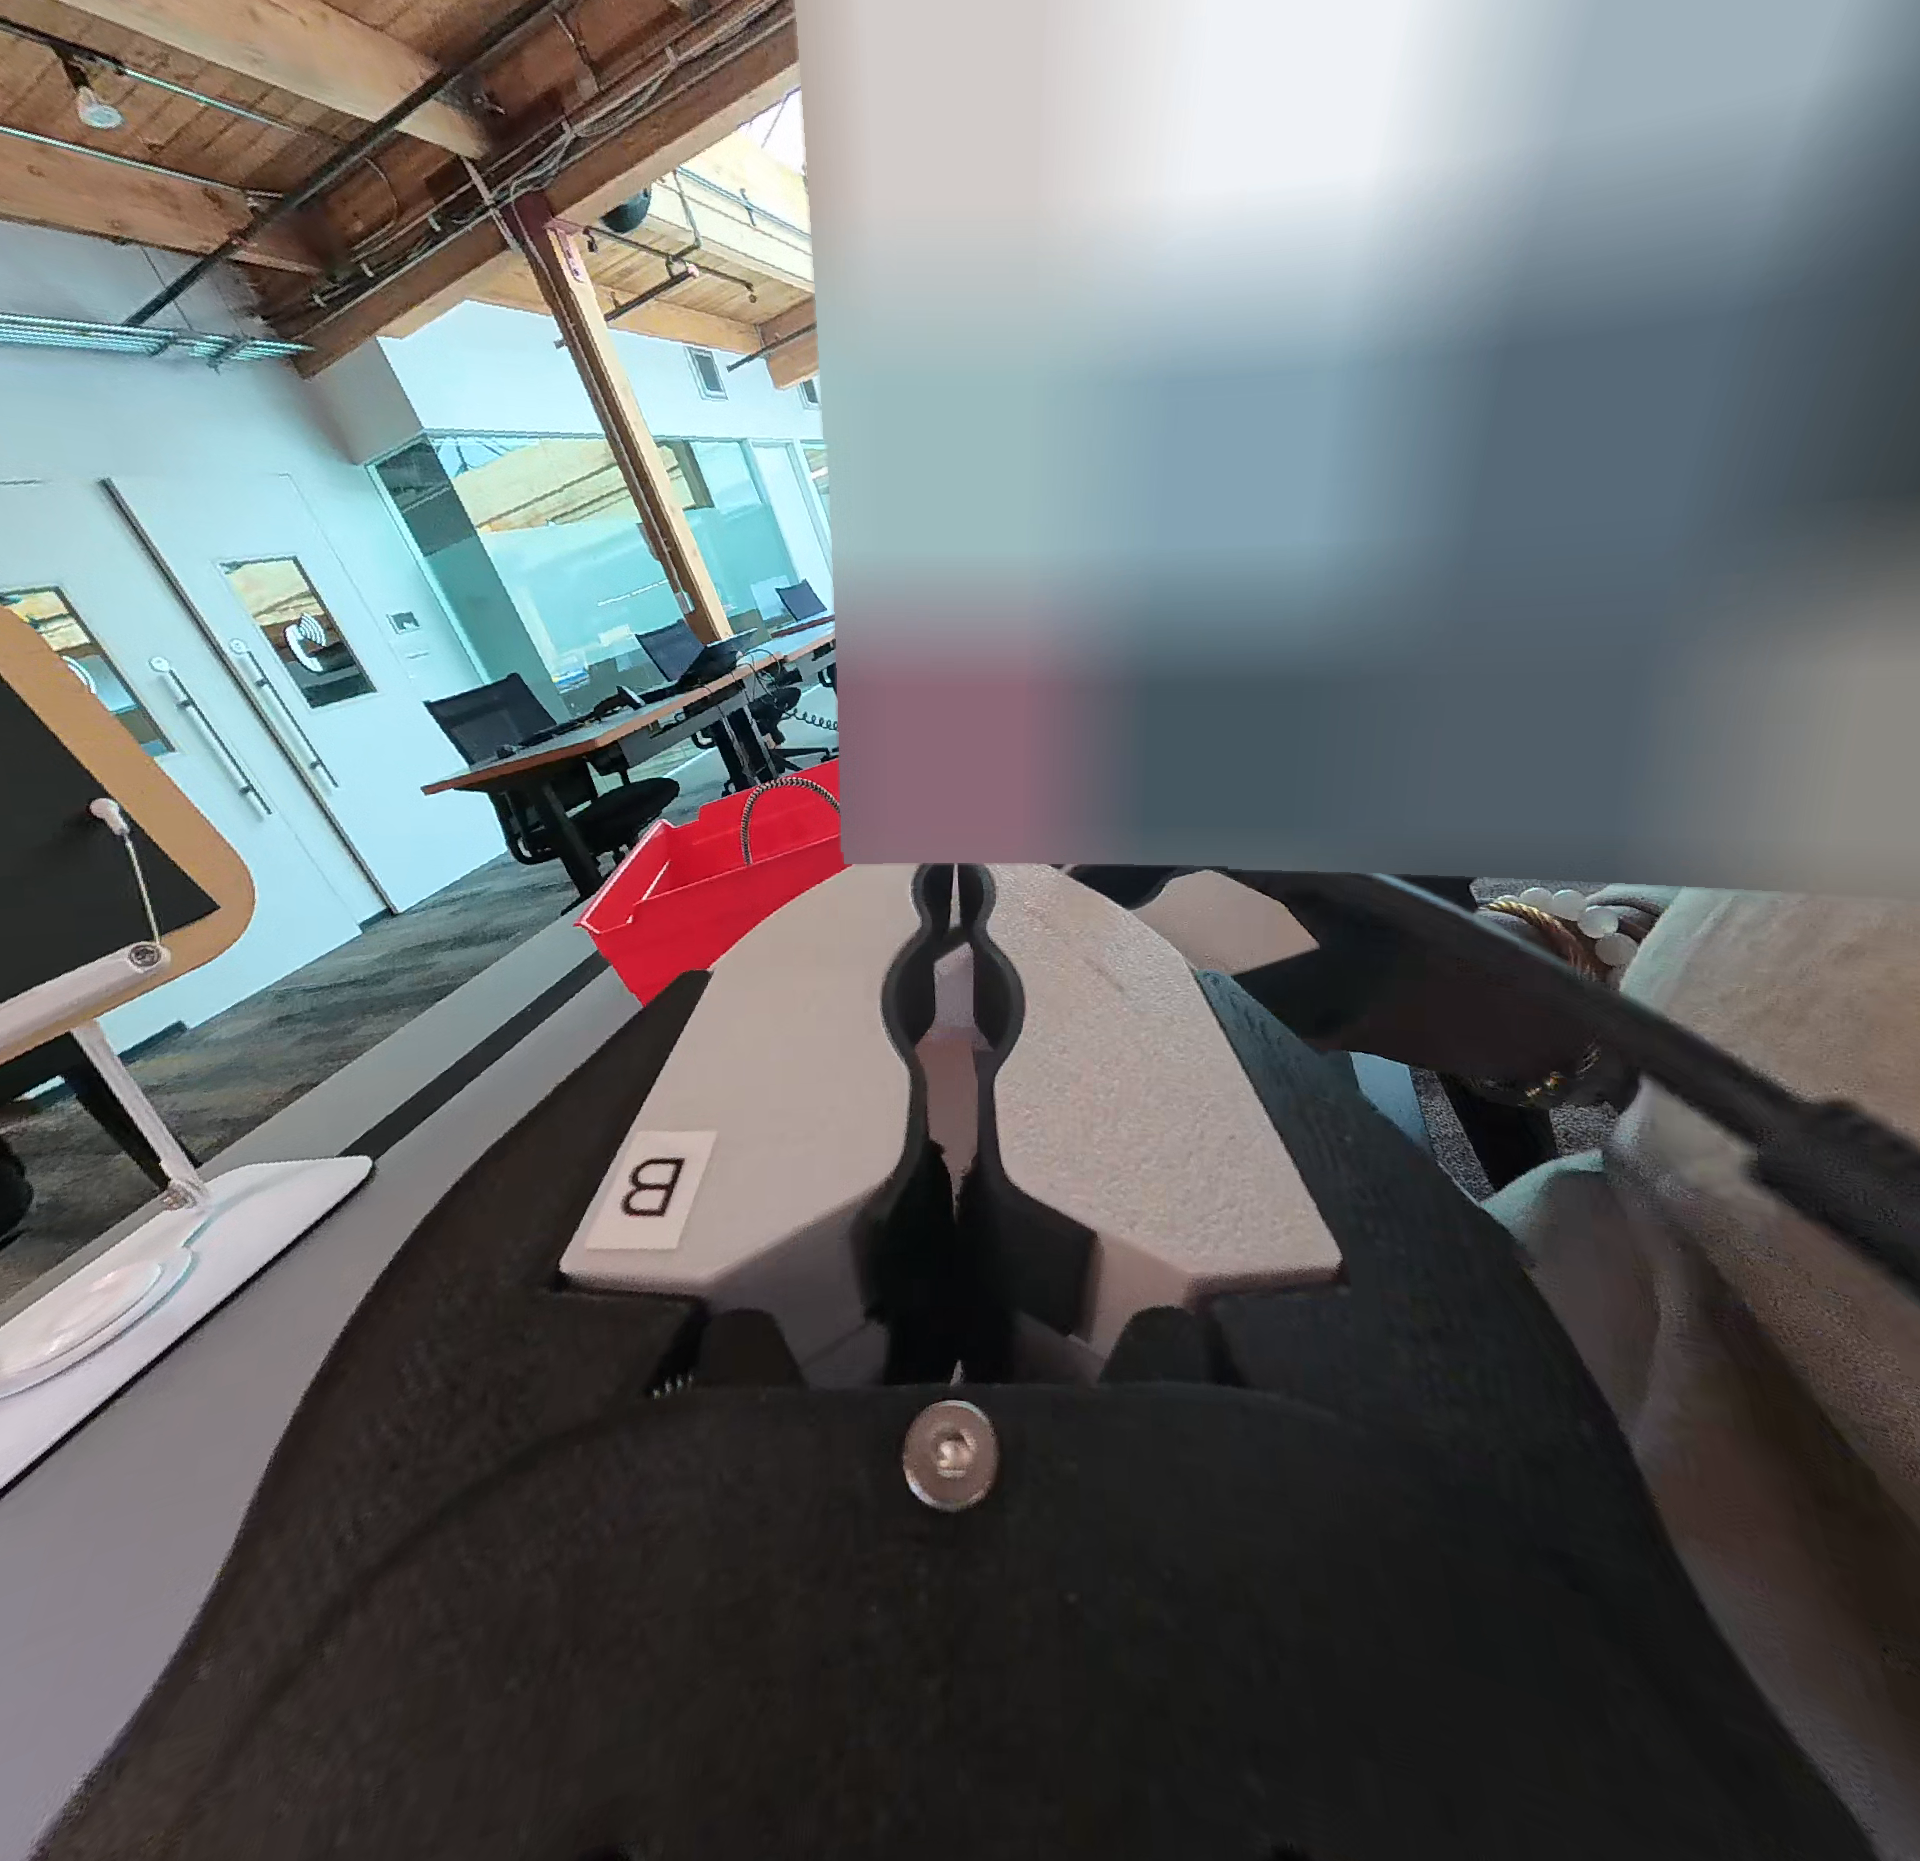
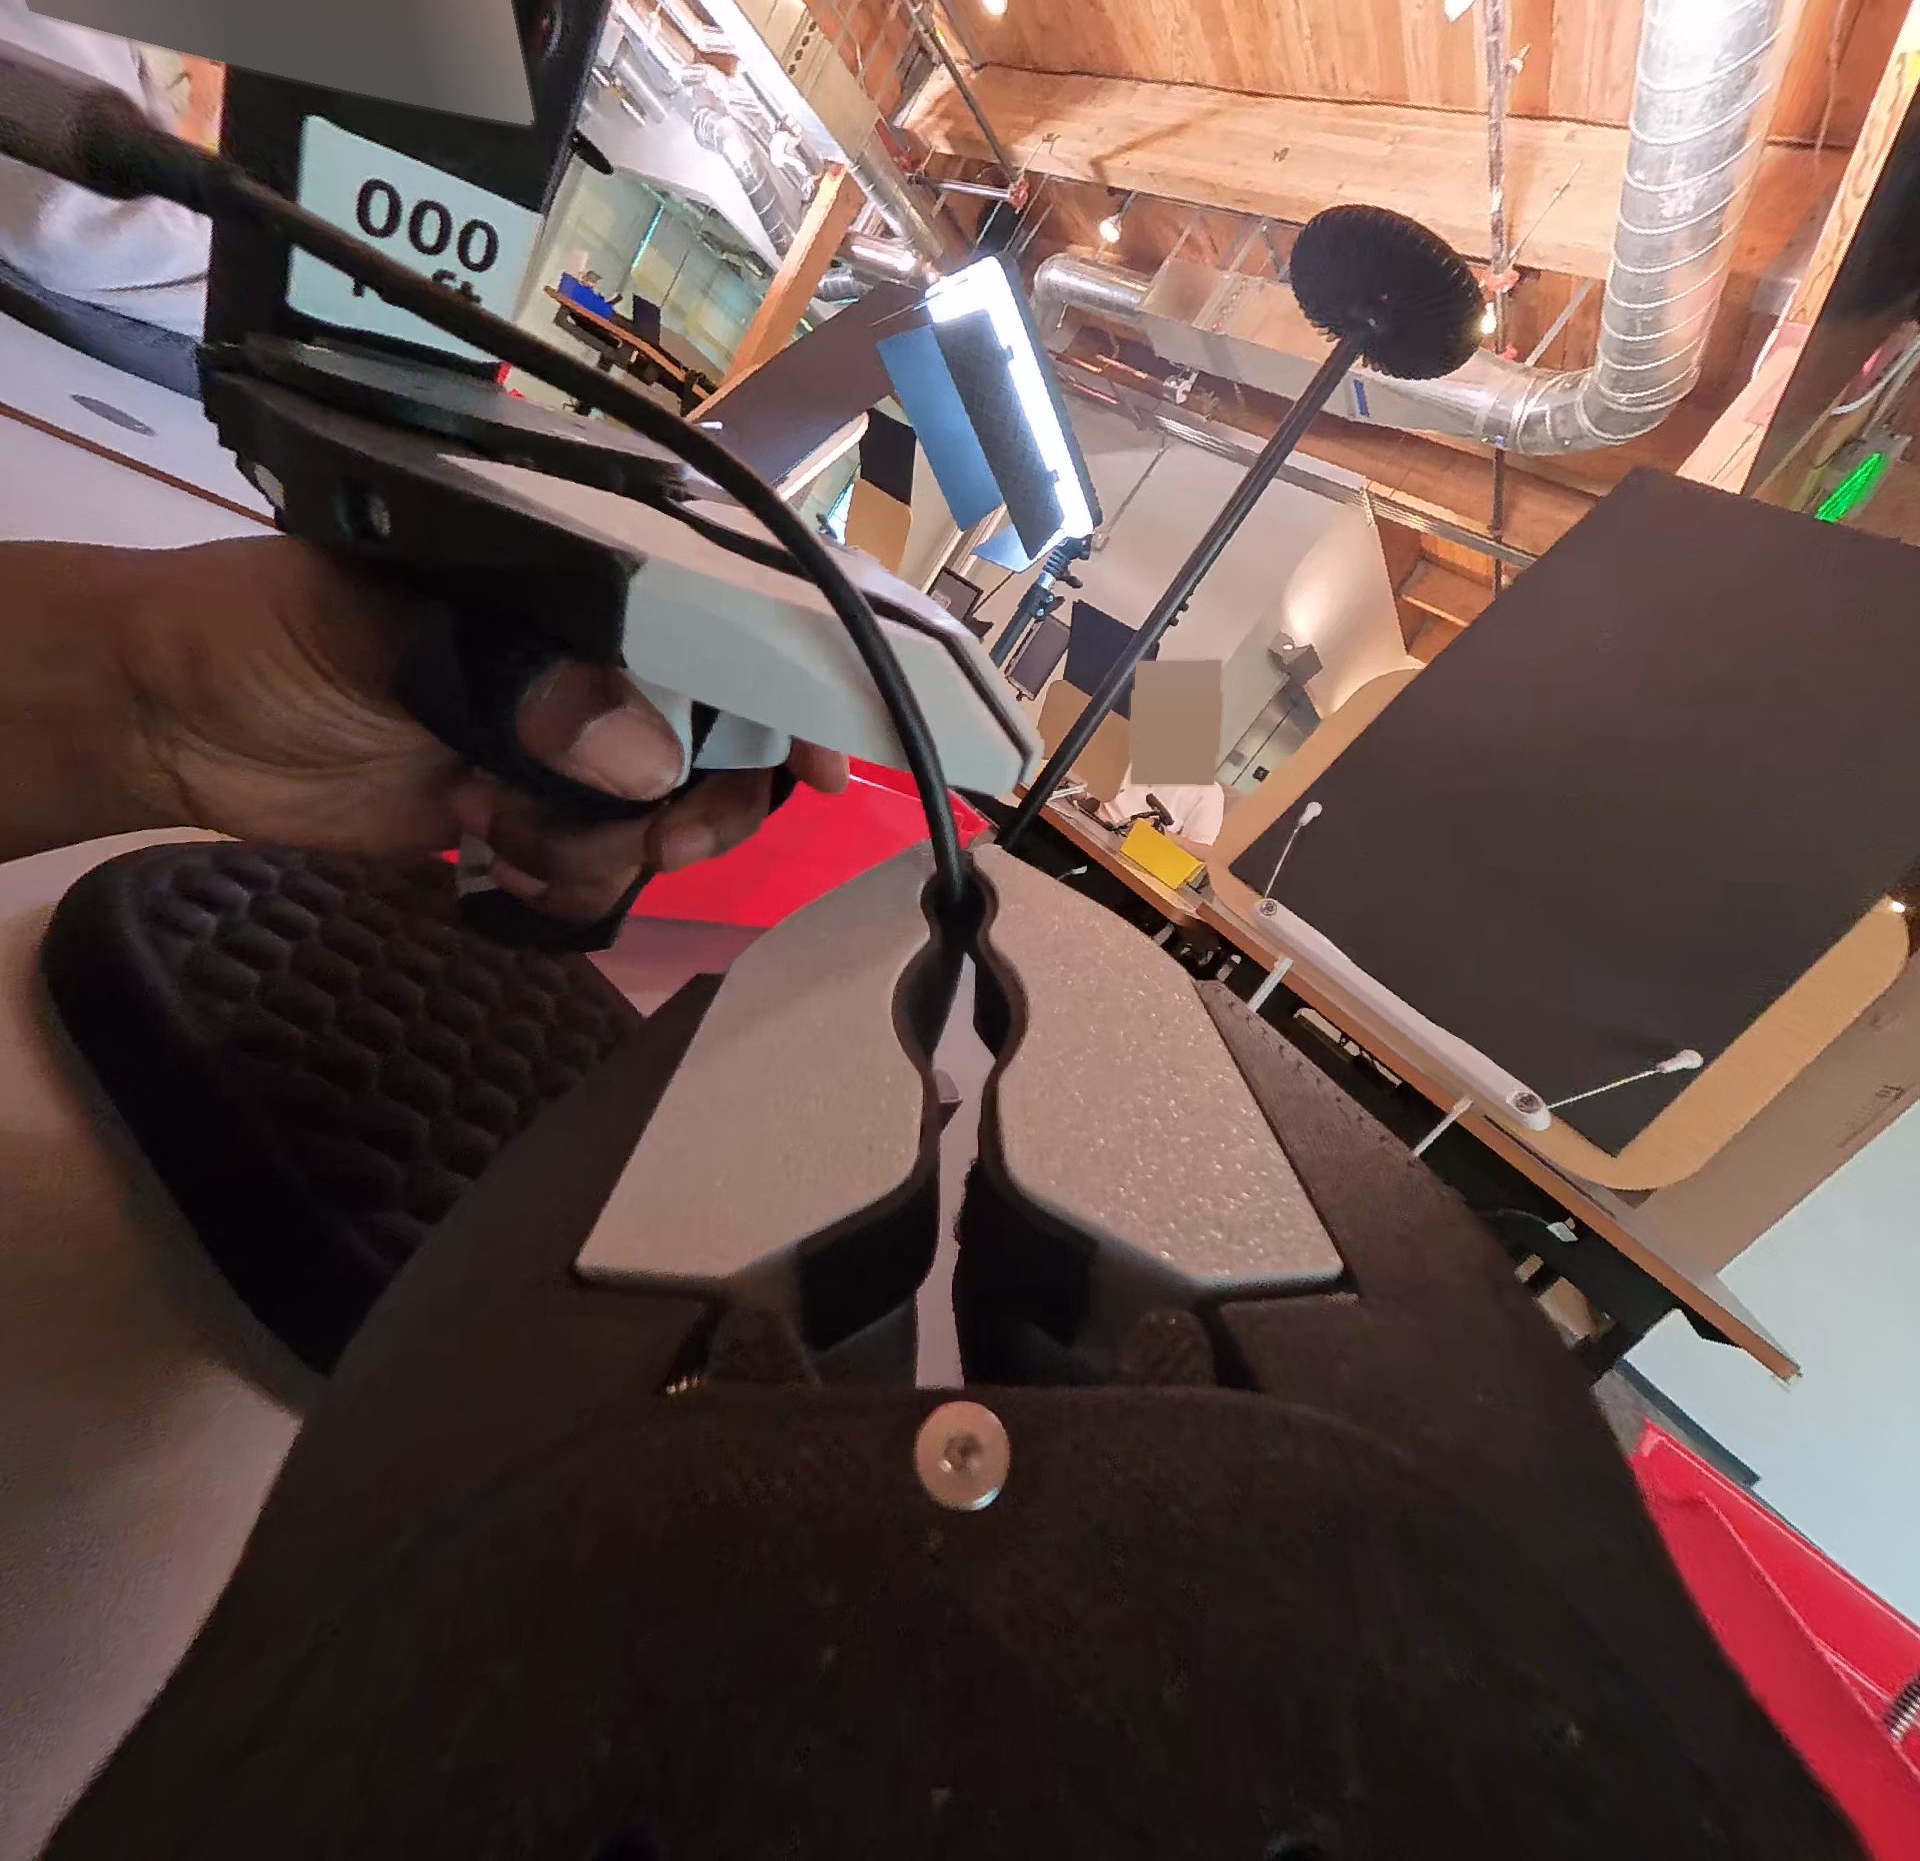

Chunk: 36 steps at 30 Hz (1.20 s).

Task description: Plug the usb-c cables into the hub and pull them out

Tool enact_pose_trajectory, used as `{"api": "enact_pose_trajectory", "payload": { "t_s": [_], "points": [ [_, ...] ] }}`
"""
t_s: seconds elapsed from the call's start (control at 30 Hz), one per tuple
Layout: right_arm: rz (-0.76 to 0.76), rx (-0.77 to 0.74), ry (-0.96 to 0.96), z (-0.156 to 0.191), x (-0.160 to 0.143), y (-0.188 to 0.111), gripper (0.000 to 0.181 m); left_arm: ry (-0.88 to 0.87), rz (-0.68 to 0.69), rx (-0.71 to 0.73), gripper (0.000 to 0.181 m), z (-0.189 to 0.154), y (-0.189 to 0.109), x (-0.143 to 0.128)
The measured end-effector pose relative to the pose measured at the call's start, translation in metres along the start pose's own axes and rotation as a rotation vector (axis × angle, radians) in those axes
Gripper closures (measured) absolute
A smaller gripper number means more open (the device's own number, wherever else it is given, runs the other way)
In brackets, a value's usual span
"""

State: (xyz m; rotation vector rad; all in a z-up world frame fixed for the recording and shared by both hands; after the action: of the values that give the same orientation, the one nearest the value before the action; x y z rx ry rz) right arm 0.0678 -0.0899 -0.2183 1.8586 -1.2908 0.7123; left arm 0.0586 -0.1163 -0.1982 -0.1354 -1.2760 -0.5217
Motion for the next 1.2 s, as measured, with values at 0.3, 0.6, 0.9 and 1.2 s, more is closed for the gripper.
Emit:
{"api": "enact_pose_trajectory", "payload": {
  "t_s": [0.3,0.6,0.9,1.2],
  "points": [
    [0.056,-0.032,0.07,-0.005,-0.009,0.002,0.181,0.0,0.035,0.01,0.176,0.001,0.001,-0.007],
    [0.077,-0.097,0.136,-0.019,-0.014,-0.001,0.181,-0.014,0.059,0.03,0.174,0.004,0.001,-0.011],
    [0.118,-0.15,0.224,-0.034,-0.022,-0.005,0.181,-0.062,0.137,0.065,0.163,0.011,0.001,-0.027],
    [0.089,-0.154,0.429,-0.049,-0.025,-0.011,0.181,0.032,0.324,0.099,0.135,0.012,0.008,-0.057]
  ]
}}
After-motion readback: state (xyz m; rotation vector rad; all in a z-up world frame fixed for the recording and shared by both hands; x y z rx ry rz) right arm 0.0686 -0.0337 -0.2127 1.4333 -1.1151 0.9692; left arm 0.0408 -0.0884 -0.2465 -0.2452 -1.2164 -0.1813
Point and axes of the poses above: each gripper's, where its closed fingertips meet, y out along the fingers, x out of its top, z = x × y across the jaws, the point moved 3 cm from there along -y, back along the fingers, and after that the axes turned 2 degrees about -z, right-handed, at the moved point
